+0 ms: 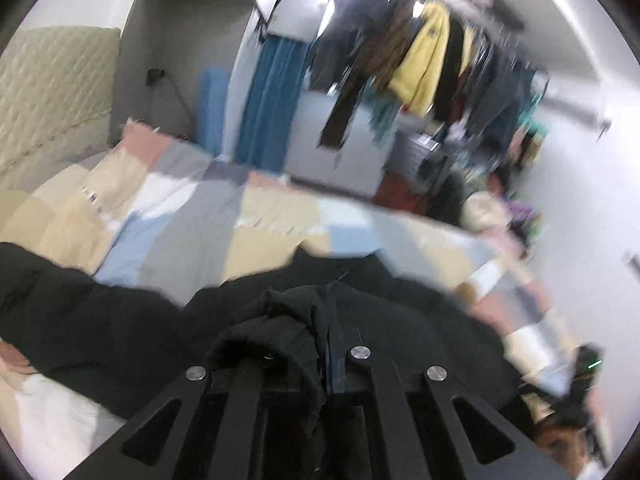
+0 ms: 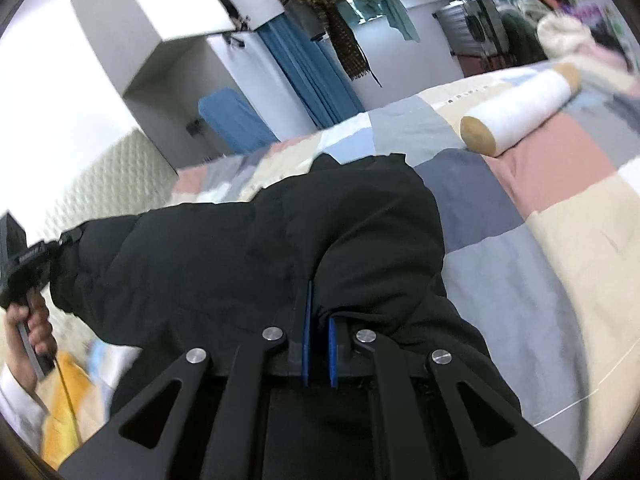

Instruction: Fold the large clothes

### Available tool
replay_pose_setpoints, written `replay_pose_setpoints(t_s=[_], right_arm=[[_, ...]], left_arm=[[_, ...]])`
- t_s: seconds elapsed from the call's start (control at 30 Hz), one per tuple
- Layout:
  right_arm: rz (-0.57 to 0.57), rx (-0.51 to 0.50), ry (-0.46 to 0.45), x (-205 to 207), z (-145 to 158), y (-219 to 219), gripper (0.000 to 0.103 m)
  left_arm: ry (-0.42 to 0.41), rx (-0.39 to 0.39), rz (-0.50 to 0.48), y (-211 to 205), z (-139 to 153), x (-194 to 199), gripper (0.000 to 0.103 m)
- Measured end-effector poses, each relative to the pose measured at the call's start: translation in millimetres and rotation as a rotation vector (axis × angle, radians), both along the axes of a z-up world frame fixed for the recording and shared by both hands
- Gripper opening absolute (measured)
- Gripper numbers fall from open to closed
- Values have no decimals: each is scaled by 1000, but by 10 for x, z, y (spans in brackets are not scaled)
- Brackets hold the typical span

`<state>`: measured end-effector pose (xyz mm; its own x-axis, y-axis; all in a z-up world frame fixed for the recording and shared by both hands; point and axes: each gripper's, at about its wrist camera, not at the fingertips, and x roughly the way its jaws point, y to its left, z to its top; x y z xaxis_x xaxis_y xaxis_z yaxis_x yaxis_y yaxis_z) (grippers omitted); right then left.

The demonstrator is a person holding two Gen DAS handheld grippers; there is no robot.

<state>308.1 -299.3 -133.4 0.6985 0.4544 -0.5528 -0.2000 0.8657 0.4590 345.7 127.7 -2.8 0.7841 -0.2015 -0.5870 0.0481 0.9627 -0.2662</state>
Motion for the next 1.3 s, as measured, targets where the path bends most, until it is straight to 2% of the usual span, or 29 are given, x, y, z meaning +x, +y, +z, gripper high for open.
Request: replay_pose_setpoints(t_s=[0.1, 0.23, 0.4, 0.43, 0.5, 0.6, 0.7, 0.77, 0.83, 0.87, 0.97, 1.07, 1.3], right_arm=[[16, -109, -2, 8, -121, 155, 7], [24, -177, 18, 32, -279, 297, 7], [38, -234, 42, 80, -370, 423, 8], [40, -237, 44, 87, -386, 431, 9], [39, -249, 51, 94, -412, 452, 10], [27, -242, 62, 77, -393, 415, 13], [10, -240, 66, 16, -318, 378, 20], [14, -237, 68, -64, -268, 367, 32], [24, -223, 58, -180, -189, 353, 42], [30, -222, 47, -241, -141, 359, 45], [56, -240, -13, -462, 63, 402, 45], [70, -240, -67, -668, 288, 405, 45], [79, -260, -199, -1245, 768, 351, 45]], left_arm=[[77, 44, 24, 107, -488, -48, 5], [147, 72, 53, 165, -1018, -97, 5], [251, 129, 67, 83, -1472, -134, 6], [252, 142, 67, 50, -1509, -146, 6], [227, 149, 82, 4, -1476, -200, 6], [202, 92, 117, 51, -1345, -338, 6], [198, 105, 157, 79, -1184, -526, 26], [176, 126, 174, 81, -1071, -668, 50], [155, 131, 185, 81, -934, -864, 58], [152, 127, 191, 84, -869, -958, 58], [138, 126, 204, 62, -662, -1198, 58], [89, 146, 228, -33, -425, -1473, 58], [4, 154, 204, -394, -37, -2126, 58]])
